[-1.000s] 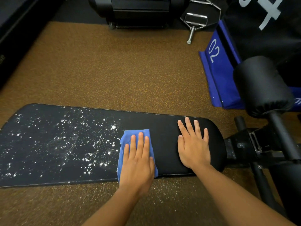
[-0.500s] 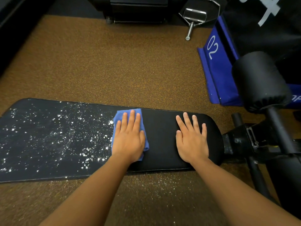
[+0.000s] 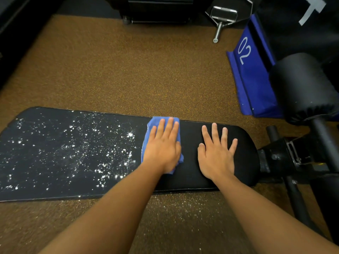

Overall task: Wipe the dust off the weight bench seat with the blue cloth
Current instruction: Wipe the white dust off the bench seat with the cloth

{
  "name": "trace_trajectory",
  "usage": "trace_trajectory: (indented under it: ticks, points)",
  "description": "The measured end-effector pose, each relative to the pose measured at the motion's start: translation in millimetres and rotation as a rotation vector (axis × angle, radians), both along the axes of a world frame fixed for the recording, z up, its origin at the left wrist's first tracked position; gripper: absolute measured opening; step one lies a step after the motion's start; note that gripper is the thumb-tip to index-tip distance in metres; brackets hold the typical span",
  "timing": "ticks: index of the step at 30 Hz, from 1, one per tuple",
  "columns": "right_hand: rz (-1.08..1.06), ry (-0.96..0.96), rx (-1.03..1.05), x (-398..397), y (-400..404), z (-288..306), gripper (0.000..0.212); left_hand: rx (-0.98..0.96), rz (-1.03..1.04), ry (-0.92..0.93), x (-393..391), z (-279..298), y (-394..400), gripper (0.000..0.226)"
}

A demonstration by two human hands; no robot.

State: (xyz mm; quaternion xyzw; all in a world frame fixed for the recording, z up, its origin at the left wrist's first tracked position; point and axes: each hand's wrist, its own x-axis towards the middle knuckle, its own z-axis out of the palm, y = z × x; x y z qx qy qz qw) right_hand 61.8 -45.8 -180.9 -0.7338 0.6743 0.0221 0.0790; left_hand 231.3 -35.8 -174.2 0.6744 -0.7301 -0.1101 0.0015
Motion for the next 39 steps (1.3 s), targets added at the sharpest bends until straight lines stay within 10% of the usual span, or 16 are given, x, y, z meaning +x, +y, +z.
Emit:
trace_trajectory:
  ticks: [39]
  points:
    - [-0.008,-0.006,-0.032,-1,1,-4,0.06,-0.032,0.095,-0.004,22,-3,-5,0.075]
